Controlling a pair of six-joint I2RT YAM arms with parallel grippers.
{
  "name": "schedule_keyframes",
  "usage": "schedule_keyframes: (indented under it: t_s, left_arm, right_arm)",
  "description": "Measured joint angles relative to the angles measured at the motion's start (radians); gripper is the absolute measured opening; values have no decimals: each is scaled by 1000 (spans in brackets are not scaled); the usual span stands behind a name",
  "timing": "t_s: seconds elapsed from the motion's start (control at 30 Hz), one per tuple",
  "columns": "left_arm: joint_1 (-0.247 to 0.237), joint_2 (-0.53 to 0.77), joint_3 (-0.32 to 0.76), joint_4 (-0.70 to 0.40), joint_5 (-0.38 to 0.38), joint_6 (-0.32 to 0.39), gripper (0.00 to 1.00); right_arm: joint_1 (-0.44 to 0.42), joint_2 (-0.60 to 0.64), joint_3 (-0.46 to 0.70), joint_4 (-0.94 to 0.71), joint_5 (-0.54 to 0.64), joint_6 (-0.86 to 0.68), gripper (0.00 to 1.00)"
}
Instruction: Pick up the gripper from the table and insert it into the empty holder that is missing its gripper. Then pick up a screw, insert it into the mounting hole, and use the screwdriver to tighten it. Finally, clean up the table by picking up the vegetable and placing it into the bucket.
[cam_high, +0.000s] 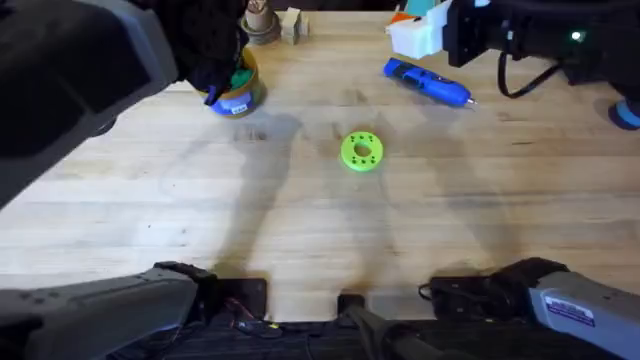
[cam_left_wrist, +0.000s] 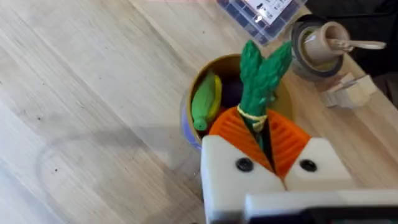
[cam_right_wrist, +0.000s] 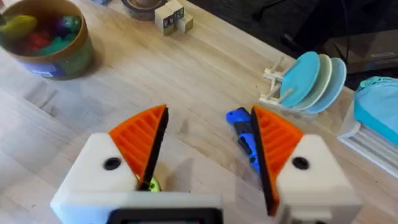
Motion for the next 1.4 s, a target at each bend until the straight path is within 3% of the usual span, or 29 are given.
schedule_keyframes:
  t_s: [0.37, 0.43, 0.57, 0.6, 0.63, 0.73, 0.9, 1.1, 1.23, 1.4]
  left_arm:
    - [20, 104, 0, 36, 16, 2, 29]
    - [20, 104, 0, 36, 19, 3, 223]
    - [20, 104, 0, 38, 24, 3, 836]
    - [20, 104, 0, 39, 24, 0, 953]
    - [20, 104, 0, 39, 24, 0, 983]
    - [20, 104, 0, 38, 24, 9, 992]
    - [17, 79, 0, 30, 40, 83, 992]
    - [-17, -77, 0, -13, 72, 192, 993]
    - [-22, -205, 0, -41, 160, 340, 992]
    - [-22, -334, 0, -143, 326, 505, 992]
  right_arm:
    - [0, 0, 0, 0, 0, 0, 838]
    - [0, 0, 0, 0, 0, 0, 838]
    - [0, 0, 0, 0, 0, 0, 839]
    - [0, 0, 0, 0, 0, 0, 839]
    - [0, 0, 0, 0, 0, 0, 839]
    - [0, 0, 0, 0, 0, 0, 838]
    - [0, 0, 0, 0, 0, 0, 839]
    - [0, 0, 0, 0, 0, 0, 840]
    - [0, 0, 0, -27, 0, 0, 840]
    - [0, -1, 0, -101, 0, 0, 840]
